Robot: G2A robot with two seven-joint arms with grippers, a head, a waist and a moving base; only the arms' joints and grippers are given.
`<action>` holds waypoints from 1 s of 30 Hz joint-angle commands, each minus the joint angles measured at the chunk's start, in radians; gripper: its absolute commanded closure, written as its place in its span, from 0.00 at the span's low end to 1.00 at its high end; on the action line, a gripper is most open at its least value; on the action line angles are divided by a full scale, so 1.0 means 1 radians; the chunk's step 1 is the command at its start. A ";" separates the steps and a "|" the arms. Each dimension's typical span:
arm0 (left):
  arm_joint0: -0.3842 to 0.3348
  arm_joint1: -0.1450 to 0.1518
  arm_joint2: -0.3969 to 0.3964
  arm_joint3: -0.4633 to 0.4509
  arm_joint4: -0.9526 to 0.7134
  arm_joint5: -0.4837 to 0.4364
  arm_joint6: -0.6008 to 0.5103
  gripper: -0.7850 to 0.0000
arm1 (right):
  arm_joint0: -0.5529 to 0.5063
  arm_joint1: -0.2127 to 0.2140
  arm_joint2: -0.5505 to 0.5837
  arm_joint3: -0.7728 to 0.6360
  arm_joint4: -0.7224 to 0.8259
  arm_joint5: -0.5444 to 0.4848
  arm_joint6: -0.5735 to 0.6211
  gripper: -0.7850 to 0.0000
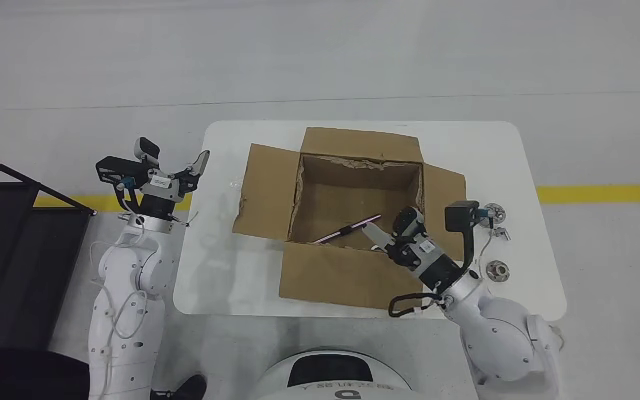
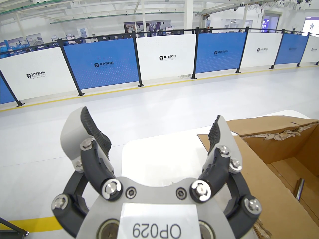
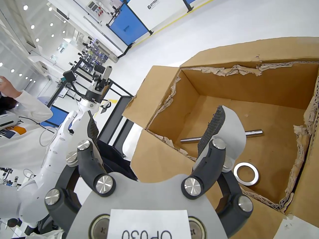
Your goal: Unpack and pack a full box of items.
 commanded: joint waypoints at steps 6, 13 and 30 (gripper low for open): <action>0.000 0.000 0.000 0.000 0.000 0.000 0.000 0.00 | 0.000 0.000 0.000 0.000 -0.001 0.000 0.000 0.00; 0.000 0.000 0.000 0.000 0.000 0.000 0.000 0.00 | 0.136 -0.003 -0.085 0.093 -0.003 0.106 0.084 0.00; 0.000 0.000 0.000 0.000 0.000 0.000 0.000 0.00 | 0.508 -0.034 -0.407 0.281 -0.223 0.417 0.226 0.00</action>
